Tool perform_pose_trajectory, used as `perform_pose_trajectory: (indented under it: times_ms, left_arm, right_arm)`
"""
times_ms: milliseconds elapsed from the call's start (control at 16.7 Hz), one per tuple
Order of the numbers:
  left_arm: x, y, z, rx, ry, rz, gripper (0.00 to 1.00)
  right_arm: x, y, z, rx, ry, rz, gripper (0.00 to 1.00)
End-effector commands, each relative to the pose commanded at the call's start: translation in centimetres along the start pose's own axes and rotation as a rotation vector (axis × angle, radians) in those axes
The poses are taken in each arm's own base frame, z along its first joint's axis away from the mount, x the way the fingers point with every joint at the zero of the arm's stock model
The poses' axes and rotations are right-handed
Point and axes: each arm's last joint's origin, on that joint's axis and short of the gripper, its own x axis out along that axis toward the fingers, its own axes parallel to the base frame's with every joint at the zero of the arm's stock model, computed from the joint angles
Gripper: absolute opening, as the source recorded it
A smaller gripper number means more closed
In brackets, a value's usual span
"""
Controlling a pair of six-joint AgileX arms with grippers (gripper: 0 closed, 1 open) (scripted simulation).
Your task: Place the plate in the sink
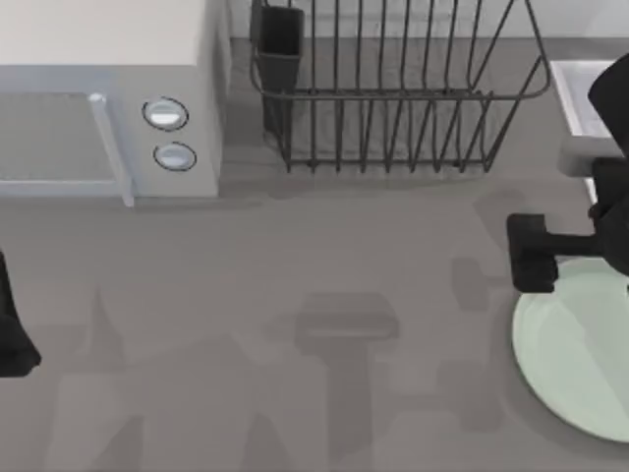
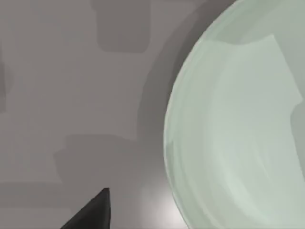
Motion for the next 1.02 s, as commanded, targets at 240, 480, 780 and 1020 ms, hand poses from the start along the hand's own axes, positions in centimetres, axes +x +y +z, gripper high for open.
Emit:
perform_pose_trajectory:
  times_ms: [240, 480, 780, 1020]
  left_arm:
    - [0.0, 0.0, 0.0, 0.0, 0.0, 0.0, 1.0]
    - [0.0, 0.0, 0.0, 0.0, 0.0, 0.0, 1.0]
    - [0.0, 0.0, 0.0, 0.0, 0.0, 0.0, 1.0]
    - [0.0, 0.0, 0.0, 0.0, 0.0, 0.0, 1.0]
  right_arm:
    - [2.7, 2.6, 1.9, 0.001, 0.176, -0.07, 1.0]
    - [3.3, 3.2, 2.2, 0.001, 0.213, -0.088, 1.0]
    - [3.8, 3.0, 2.2, 0.005, 0.213, -0.088, 1.0]
    - [7.3, 2.9, 1.8, 0.004, 0.212, -0.087, 1.0]
